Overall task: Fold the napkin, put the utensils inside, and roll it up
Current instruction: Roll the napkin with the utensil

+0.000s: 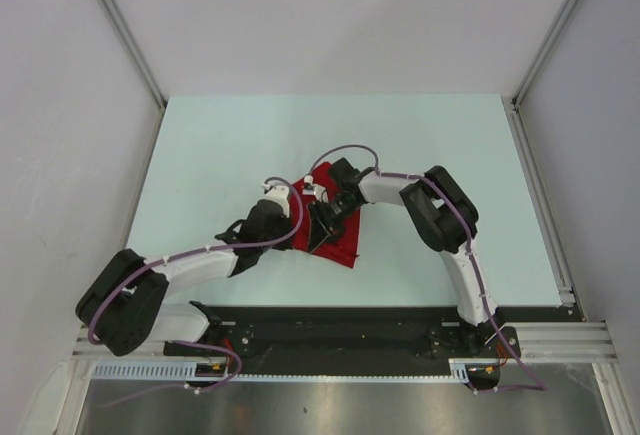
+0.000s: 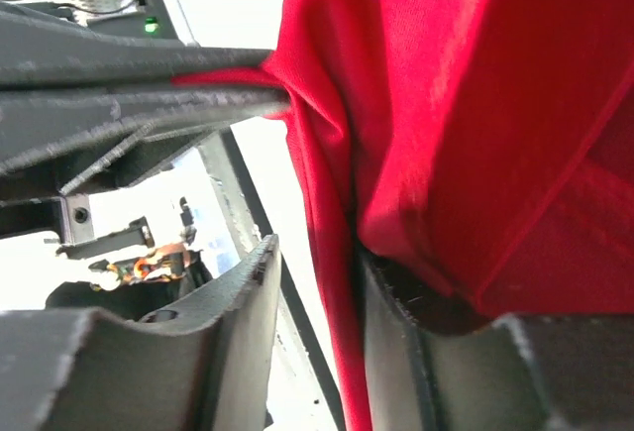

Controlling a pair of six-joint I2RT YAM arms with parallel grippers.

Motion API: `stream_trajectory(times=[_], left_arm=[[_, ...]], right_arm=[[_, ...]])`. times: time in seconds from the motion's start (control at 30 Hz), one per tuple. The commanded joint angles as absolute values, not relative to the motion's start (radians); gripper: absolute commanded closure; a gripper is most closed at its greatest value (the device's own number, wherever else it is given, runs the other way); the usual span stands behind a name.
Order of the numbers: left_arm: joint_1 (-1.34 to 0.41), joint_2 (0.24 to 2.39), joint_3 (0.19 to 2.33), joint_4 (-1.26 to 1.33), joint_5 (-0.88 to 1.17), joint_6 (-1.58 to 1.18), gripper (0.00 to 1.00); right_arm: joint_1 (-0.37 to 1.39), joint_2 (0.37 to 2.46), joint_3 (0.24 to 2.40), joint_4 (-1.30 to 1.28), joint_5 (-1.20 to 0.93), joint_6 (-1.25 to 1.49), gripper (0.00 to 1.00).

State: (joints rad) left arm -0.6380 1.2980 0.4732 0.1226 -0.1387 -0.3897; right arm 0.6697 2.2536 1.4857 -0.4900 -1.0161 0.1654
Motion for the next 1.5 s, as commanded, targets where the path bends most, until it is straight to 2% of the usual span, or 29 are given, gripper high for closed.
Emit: stream_trajectory(times=[0.0, 0.13, 0.23, 0.37, 0.67, 0.93, 1.07, 1.47], left_arm=[[-0.623, 1.315, 0.508, 0.06, -0.181, -0.405, 1.0], [-0.617, 1.319, 0.512, 0.048, -0.164, -0.413, 1.0], [-0.614, 1.31, 0.509, 0.049, -0.15, -0.417, 1.0], [-0.612, 1.292, 0.506, 0.043, -0.147, -0.417, 1.0], [-0.604, 1.279, 0.503, 0.038, -0.117, -0.417, 1.0], [-0.601, 1.259, 0.492, 0.037, -0.107, -0.419, 1.0], [-0.6, 1.253, 0.491, 0.032, -0.107, -0.417, 1.0], [-0.592, 1.267, 0.502, 0.028, -0.097, -0.422, 1.0]], right_arm=[[0.638, 2.218, 1.408, -0.505, -0.776, 0.156, 0.55], [0.634, 2.149, 1.359, -0.466, -0.739, 0.158, 0.49], [0.634, 2.091, 1.31, -0.421, -0.724, 0.15, 0.38], [0.64, 1.972, 1.249, -0.342, -0.671, 0.153, 0.34], [0.692, 1.74, 1.077, -0.152, -0.355, 0.097, 0.3], [0.851, 1.591, 0.962, -0.023, -0.108, 0.003, 0.23], [0.909, 1.58, 0.933, 0.024, -0.009, -0.069, 0.2], [1.124, 1.631, 0.884, 0.067, 0.276, -0.186, 0.23]])
